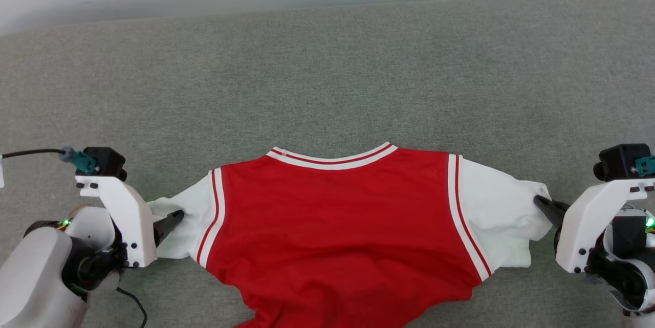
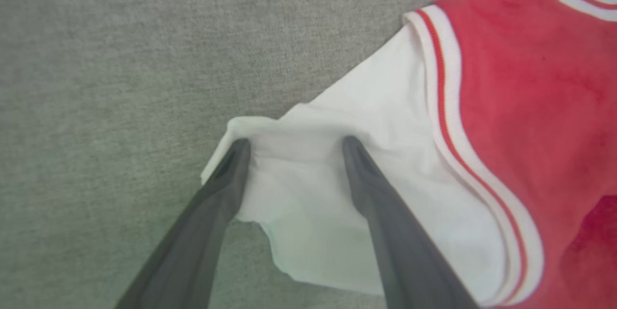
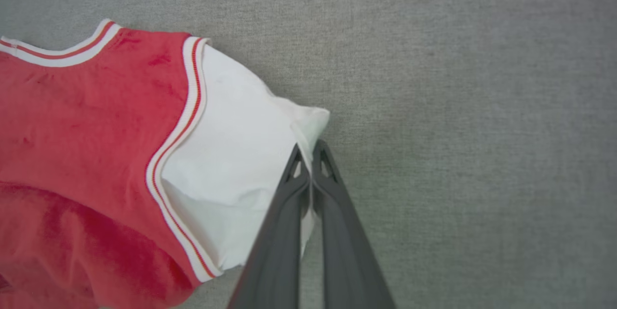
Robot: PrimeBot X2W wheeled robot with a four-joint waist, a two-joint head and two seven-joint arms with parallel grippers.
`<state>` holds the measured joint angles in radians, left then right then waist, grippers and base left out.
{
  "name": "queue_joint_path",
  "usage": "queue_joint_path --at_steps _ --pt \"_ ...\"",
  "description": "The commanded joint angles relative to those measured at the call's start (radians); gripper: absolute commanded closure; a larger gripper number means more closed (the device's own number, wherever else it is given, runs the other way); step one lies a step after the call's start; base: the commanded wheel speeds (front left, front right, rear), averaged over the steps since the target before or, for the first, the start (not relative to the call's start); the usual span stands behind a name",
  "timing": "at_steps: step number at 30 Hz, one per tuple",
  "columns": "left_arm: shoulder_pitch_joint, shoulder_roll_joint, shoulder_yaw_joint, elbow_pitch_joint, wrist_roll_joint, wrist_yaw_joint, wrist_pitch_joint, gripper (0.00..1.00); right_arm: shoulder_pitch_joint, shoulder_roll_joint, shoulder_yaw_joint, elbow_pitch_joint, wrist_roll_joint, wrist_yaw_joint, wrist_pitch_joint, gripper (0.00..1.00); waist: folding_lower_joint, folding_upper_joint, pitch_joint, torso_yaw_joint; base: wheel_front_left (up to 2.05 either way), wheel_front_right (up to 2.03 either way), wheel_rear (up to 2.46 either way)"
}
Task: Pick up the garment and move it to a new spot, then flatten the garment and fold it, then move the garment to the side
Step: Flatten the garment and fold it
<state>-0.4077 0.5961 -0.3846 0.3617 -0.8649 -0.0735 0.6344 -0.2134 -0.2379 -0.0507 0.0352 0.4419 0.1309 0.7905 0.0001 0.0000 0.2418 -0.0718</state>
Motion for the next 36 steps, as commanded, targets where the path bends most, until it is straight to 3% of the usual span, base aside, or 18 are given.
queue_joint_path --at_steps 1,4,5,6,7,9,14,21,28,36 --pt "-0.001 -0.005 -0.013 0.015 0.0 -0.006 0.015 0.0 -0.012 0.002 0.002 0.002 0.004 0.0 -0.006 1.0 -0.0001 0.0 0.011 -0.011 0.0 0.0 0.0" --pt "0.015 -0.028 -0.061 0.077 -0.005 0.003 0.092 0.0 -0.017 0.001 0.005 0.011 0.006 0.0 -0.015 1.0 -0.0001 0.0 0.017 -0.02 0.0 0.0 0.0" --pt "0.022 -0.04 -0.072 0.1 -0.014 0.009 0.122 0.08 -0.017 0.0 0.007 0.014 0.009 0.0 -0.016 1.0 -0.0001 0.0 0.018 -0.022 0.0 0.0 0.0" --pt "0.026 -0.05 -0.084 0.118 -0.014 0.014 0.143 0.49 -0.018 0.0 0.008 0.015 0.011 0.0 -0.018 1.0 -0.0001 0.0 0.018 -0.023 0.0 0.0 0.0" --pt "0.027 -0.059 -0.093 0.134 -0.017 0.019 0.159 0.59 -0.018 -0.001 0.009 0.017 0.013 0.0 -0.02 1.0 -0.0001 0.0 0.018 -0.023 0.0 0.0 0.0" --pt "0.017 -0.073 -0.101 0.155 -0.015 0.018 0.16 1.0 -0.018 -0.003 0.011 0.02 0.017 0.0 -0.025 1.0 -0.0001 0.0 0.017 -0.023 0.0 0.0 0.0" --pt "-0.029 -0.088 -0.101 0.187 0.018 0.005 0.079 1.0 -0.008 -0.016 0.012 0.017 0.021 0.0 -0.038 1.0 -0.0001 0.0 -0.007 -0.012 0.0 0.0 0.0" --pt "-0.139 -0.066 -0.065 0.155 0.092 0.023 -0.084 1.0 -0.03 -0.052 0.003 0.02 -0.011 0.0 -0.077 1.0 -0.0001 0.0 -0.075 0.022 0.0 0.0 0.0" --pt "-0.26 -0.077 -0.042 0.127 0.171 0.089 -0.217 1.0 -0.129 -0.092 -0.007 0.079 -0.048 -0.001 -0.13 1.0 -0.0001 0.0 -0.142 0.047 0.0 0.0 0.0" --pt "-0.453 -0.107 -0.023 0.196 0.244 0.144 -0.342 1.0 -0.402 -0.143 0.015 0.217 -0.078 -0.001 -0.231 1.0 -0.0001 0.0 -0.125 0.043 0.0 0.0 0.0"
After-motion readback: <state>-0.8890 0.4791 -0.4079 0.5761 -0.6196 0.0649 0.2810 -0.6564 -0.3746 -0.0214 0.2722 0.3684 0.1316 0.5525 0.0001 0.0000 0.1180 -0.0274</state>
